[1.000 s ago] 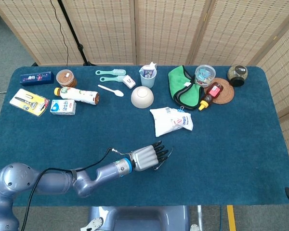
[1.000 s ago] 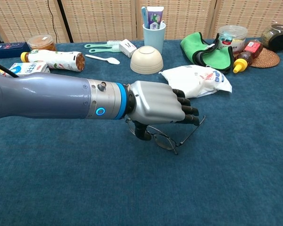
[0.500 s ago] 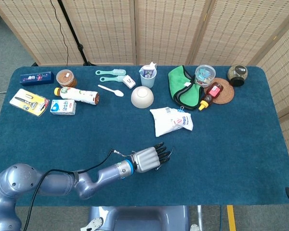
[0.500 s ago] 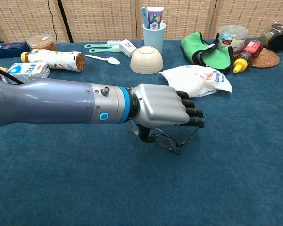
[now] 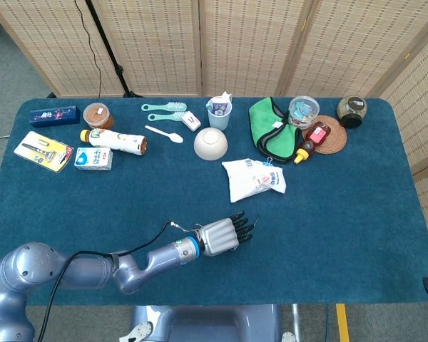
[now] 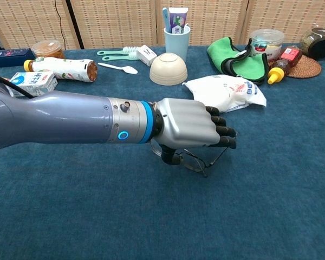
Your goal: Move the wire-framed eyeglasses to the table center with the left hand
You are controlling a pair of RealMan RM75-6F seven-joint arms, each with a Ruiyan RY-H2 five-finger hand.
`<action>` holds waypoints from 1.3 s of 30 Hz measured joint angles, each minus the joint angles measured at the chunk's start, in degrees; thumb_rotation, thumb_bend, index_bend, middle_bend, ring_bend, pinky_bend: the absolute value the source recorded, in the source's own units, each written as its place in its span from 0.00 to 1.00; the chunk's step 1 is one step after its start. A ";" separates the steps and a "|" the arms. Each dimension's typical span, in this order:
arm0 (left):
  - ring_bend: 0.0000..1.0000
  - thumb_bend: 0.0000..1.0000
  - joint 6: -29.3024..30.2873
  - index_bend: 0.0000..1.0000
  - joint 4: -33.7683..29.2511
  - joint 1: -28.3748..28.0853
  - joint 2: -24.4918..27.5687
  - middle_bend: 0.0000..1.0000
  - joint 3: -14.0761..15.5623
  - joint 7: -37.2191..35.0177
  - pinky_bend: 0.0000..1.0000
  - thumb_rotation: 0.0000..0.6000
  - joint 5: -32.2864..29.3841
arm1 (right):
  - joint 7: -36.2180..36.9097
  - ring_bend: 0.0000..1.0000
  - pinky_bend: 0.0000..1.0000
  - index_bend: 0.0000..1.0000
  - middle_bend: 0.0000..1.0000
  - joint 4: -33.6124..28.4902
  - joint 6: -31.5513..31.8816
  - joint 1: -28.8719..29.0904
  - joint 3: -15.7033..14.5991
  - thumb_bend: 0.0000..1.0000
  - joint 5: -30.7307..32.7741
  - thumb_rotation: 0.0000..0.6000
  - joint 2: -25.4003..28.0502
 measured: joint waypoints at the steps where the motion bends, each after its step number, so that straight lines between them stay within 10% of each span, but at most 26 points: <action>1: 0.00 0.29 0.01 0.12 0.20 -0.04 -0.13 0.00 -0.03 -0.06 0.00 1.00 0.01 | -0.08 0.19 0.29 0.32 0.15 -0.05 0.01 -0.02 0.01 0.30 0.05 1.00 0.02; 39: 0.00 0.29 2.90 0.61 0.15 2.55 0.88 0.00 0.14 -5.30 0.00 1.00 3.71 | -0.76 0.19 0.30 0.35 0.15 -0.78 0.24 0.02 0.13 0.30 -0.31 1.00 0.14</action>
